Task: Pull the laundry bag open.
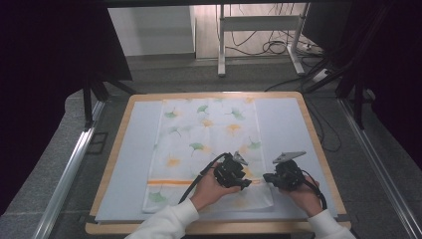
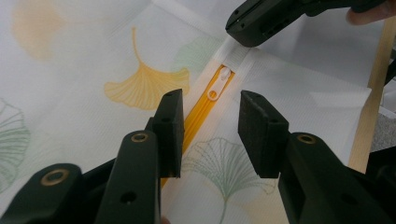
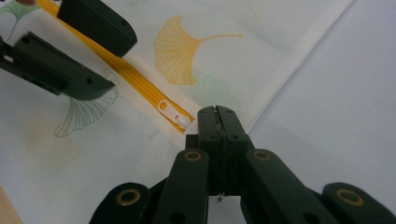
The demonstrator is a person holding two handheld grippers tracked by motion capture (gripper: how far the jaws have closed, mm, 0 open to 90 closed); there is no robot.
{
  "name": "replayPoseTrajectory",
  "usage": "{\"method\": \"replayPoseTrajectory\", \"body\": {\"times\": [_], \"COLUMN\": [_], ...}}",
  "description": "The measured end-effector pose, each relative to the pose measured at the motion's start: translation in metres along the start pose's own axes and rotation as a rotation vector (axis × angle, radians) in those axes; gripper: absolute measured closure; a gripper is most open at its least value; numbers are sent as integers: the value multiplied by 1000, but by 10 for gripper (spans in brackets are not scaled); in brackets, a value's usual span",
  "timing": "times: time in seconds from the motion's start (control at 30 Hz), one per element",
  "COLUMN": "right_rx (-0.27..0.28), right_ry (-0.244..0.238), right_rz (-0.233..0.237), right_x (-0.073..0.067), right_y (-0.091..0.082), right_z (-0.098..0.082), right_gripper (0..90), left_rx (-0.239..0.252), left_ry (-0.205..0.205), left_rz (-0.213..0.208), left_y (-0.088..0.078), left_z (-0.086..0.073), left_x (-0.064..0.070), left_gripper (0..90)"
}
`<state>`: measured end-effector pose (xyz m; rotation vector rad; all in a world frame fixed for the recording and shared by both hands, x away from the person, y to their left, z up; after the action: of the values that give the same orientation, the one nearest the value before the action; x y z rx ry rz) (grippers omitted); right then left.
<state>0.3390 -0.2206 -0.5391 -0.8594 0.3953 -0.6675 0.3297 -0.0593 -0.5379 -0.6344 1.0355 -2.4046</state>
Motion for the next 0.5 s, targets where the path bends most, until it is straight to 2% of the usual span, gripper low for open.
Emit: {"method": "replayPoseTrajectory", "body": {"times": [0.3,0.43,0.5], "right_rx": [-9,-6,-7], "right_ry": [5,5,7], "right_rz": [-5,-5,-4], "right_x": [7,8,8], "right_y": [7,6,6], "right_z": [3,3,2], "right_gripper": [890,890,890], "left_rx": [-19,-23,-27], "left_ry": [-9,-35,-32], "left_rz": [-7,-25,-20], "left_y": [14,19,21], "left_z": [5,6,5], "left_x": [6,6,7], "left_gripper": [615,616,616]}}
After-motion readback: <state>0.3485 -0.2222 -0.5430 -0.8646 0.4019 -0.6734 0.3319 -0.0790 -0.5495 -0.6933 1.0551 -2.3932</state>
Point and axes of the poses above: each handheld gripper's, and its own axes: y roughly forward along the jaws, z roughly out of its top, x roughly to its right, the point moved 5 cm from there along y, roughly forward along the jaws, and after that the axes turned 3 degrees about -y, right-handed, at the moved point
